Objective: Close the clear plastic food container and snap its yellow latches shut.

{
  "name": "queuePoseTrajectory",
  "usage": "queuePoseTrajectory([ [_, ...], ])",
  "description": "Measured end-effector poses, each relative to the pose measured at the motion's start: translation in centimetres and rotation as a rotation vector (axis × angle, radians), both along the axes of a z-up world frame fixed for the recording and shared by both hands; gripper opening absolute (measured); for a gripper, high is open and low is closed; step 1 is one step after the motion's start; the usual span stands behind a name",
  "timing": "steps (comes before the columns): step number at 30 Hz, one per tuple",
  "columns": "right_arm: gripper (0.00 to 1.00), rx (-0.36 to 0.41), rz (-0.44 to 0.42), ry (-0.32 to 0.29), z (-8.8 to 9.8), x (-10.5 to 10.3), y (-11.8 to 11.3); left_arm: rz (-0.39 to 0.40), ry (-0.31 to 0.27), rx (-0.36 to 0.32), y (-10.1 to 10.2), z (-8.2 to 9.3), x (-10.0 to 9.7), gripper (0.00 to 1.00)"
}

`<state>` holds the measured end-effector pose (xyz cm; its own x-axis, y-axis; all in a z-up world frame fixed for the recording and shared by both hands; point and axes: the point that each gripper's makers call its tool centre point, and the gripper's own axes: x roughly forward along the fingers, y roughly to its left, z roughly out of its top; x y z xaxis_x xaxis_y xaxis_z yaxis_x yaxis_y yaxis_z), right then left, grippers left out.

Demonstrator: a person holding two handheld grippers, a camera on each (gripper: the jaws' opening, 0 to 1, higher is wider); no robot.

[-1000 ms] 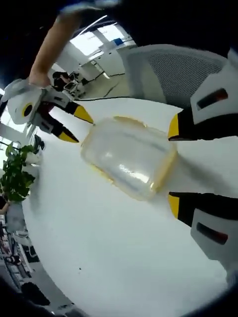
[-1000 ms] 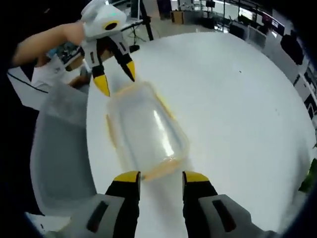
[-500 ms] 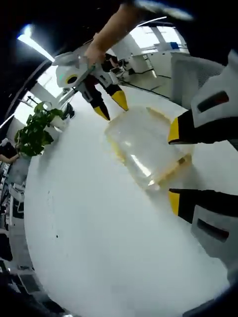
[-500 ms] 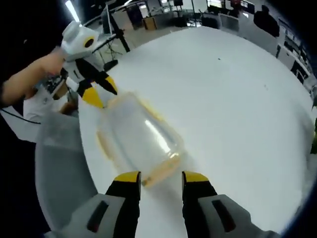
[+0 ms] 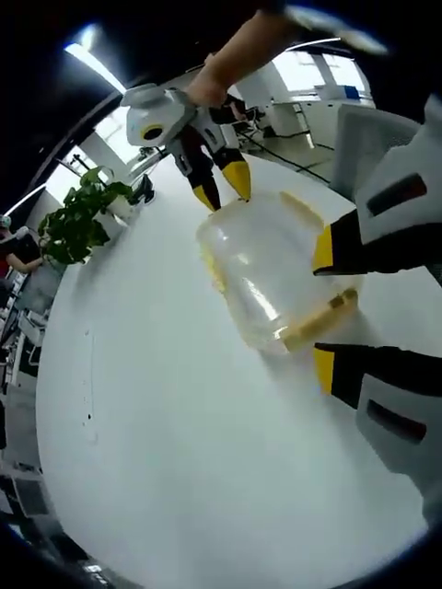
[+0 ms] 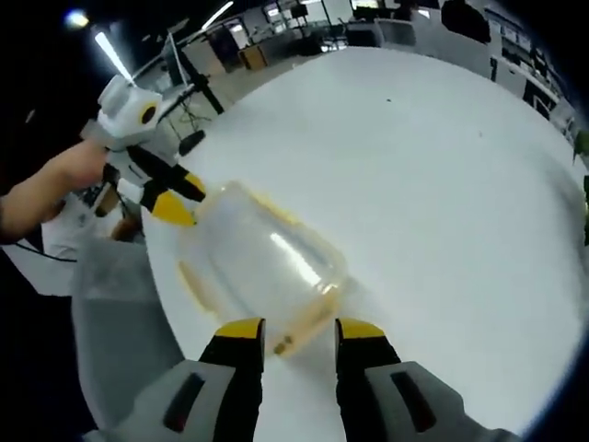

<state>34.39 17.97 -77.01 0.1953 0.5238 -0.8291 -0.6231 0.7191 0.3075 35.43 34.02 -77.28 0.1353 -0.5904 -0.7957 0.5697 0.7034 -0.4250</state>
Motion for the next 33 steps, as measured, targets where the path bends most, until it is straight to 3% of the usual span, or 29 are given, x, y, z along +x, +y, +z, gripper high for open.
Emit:
queuePoseTrajectory([
  [11, 0.26, 0.031, -0.056, 0.023, 0.0, -0.2, 0.4, 0.065, 0.0, -0.041, -0.4, 0.1, 0.1, 0.27],
  [24, 0.24, 0.012, -0.031, 0.025, -0.1, -0.3, 0.5, 0.104, 0.029, -0.049, -0.6, 0.0, 0.0, 0.22],
  [25, 0.24, 0.026, -0.044, 0.035, -0.1, -0.2, 0.6, 0.112, 0.045, -0.009, -0.1, -0.5, -0.1, 0.22],
  [27, 0.23, 0.036, -0.04, 0.037, -0.1, -0.3, 0.5, 0.092, 0.011, -0.027, -1.8, -0.7, 0.5, 0.21],
  [29, 0.22, 0.057, -0.045, 0.054, -0.3, -0.4, 0.5, 0.104, 0.024, -0.028, -1.0, -0.1, 0.1, 0.21],
  [30, 0.21, 0.091, -0.095, 0.115, -0.3, -0.6, 0.6, 0.116, 0.041, -0.029, -0.8, -0.1, 0.1, 0.2],
  [31, 0.2, 0.112, -0.103, 0.124, -0.3, -0.5, 0.6, 0.131, 0.046, -0.029, -0.9, -0.1, 0.1, 0.2],
  [32, 0.2, 0.142, -0.168, 0.131, 0.0, 0.2, 0.9, 0.13, 0.034, -0.025, -0.7, -0.2, 0.1, 0.2],
  [33, 0.2, 0.13, -0.115, 0.11, 0.1, 0.3, 0.6, 0.137, 0.046, -0.026, -0.7, -0.2, 0.0, 0.2],
])
